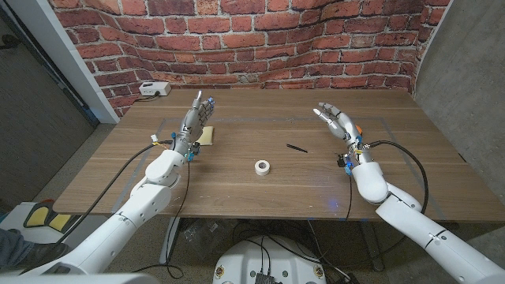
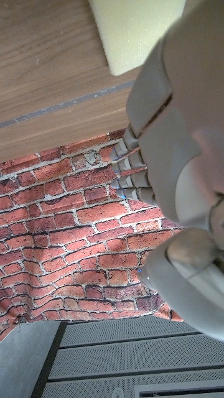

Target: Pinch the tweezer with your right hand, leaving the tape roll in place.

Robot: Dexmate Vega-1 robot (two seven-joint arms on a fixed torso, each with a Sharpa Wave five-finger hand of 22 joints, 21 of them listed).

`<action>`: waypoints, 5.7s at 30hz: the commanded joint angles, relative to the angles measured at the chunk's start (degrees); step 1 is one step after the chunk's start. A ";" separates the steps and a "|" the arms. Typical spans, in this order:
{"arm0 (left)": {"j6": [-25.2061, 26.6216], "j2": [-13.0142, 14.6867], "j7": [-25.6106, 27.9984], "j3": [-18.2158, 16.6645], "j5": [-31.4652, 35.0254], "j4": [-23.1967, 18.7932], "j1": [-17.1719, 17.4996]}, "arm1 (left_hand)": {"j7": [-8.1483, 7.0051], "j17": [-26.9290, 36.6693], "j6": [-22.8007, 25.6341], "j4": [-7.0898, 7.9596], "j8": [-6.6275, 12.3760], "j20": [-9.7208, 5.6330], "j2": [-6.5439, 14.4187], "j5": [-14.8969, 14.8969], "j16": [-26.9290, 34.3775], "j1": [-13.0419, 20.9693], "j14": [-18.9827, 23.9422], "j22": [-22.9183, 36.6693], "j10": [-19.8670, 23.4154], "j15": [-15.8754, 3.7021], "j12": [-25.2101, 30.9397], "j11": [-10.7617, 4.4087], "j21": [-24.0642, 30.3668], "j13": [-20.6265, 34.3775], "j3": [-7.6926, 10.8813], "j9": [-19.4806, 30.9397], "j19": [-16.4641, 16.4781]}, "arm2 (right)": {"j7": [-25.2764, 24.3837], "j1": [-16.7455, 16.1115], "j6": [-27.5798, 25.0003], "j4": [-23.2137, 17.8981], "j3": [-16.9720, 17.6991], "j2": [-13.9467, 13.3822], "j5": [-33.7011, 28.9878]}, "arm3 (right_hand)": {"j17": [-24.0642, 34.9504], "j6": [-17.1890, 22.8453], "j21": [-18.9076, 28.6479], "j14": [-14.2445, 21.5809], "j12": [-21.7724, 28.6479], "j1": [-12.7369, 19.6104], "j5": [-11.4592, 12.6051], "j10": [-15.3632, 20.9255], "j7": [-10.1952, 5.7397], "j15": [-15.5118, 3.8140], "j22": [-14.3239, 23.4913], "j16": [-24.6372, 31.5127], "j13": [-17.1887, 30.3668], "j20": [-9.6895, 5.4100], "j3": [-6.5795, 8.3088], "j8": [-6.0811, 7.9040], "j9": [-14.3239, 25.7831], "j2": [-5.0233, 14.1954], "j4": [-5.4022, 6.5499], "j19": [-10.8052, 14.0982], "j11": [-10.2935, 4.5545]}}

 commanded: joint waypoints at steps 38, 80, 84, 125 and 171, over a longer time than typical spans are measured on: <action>0.23 2.23 -0.35 -1.14 -0.28 -1.27 2.09 | -0.25 0.16 0.65 0.02 -0.54 0.27 0.07 -0.22 -0.43 0.62 0.66 0.08 0.57 -0.03 -0.59 -0.04 -0.93 0.27 -0.59 0.33 -0.49 | 7.71 4.30 -41.95 -15.81 -14.42 -2.69 -27.76 | 0.00 4.22 -3.96 1.51 -0.05 23.97 1.21 1.38 -3.37 -2.66 0.33 -0.36 0.47 -0.08 6.89 1.18 0.72 -3.31 0.09 0.96 -4.46; 1.19 2.07 -3.58 -0.28 -2.43 -0.11 1.06 | -0.58 0.13 2.00 -1.39 -1.50 1.04 10.10 -0.59 -1.10 10.54 1.08 0.21 1.36 -0.27 -1.85 -0.30 -2.33 0.30 13.22 0.35 -1.50 | 12.37 10.74 -52.05 -11.05 -21.22 0.30 -20.82 | 0.08 15.85 -4.66 2.43 -0.31 23.55 0.88 1.21 -9.88 -1.54 0.58 0.12 0.54 1.53 5.14 4.24 1.08 -3.42 1.30 1.08 -5.92; 1.06 2.32 -3.08 -0.60 -2.37 -0.63 1.72 | -0.67 0.13 2.03 -1.43 -1.54 1.34 9.99 -0.62 -1.22 10.82 0.80 0.22 1.29 -0.39 -1.92 -0.22 -2.49 0.31 13.75 0.35 -1.91 | 12.11 11.32 -53.89 -10.93 -22.47 0.79 -21.18 | 0.08 16.19 -4.65 2.63 -0.26 23.65 0.87 1.39 -10.18 -1.37 0.58 0.12 0.53 1.51 5.07 4.27 1.07 -3.52 1.24 1.22 -6.09; 1.41 2.49 -4.12 -1.03 -3.41 0.52 1.34 | -0.79 0.17 2.18 -1.36 -1.71 1.59 9.56 -0.95 -1.20 11.74 0.66 0.28 1.19 -0.42 -2.09 -0.39 -2.55 0.33 16.27 0.37 -2.46 | 3.49 17.57 -64.07 0.08 -33.35 9.50 -28.17 | 0.19 20.67 -3.24 8.74 0.93 22.70 1.22 5.39 -11.74 -3.13 0.64 1.02 0.53 1.36 3.55 4.94 1.11 -5.26 1.47 6.57 -7.32; 2.29 2.26 -4.09 -0.36 -3.30 0.60 0.80 | -0.80 0.20 2.32 -1.06 -1.85 2.06 9.08 -1.49 -1.20 11.94 0.65 0.30 1.25 -0.50 -2.15 -0.45 -2.43 0.35 18.21 0.38 -2.43 | 3.17 19.21 -64.94 1.77 -34.58 8.65 -24.02 | 0.23 27.00 -2.55 13.44 1.84 27.67 2.13 9.92 -13.04 -5.00 0.66 0.69 0.44 1.00 5.67 6.39 1.19 -3.70 0.45 10.69 -10.15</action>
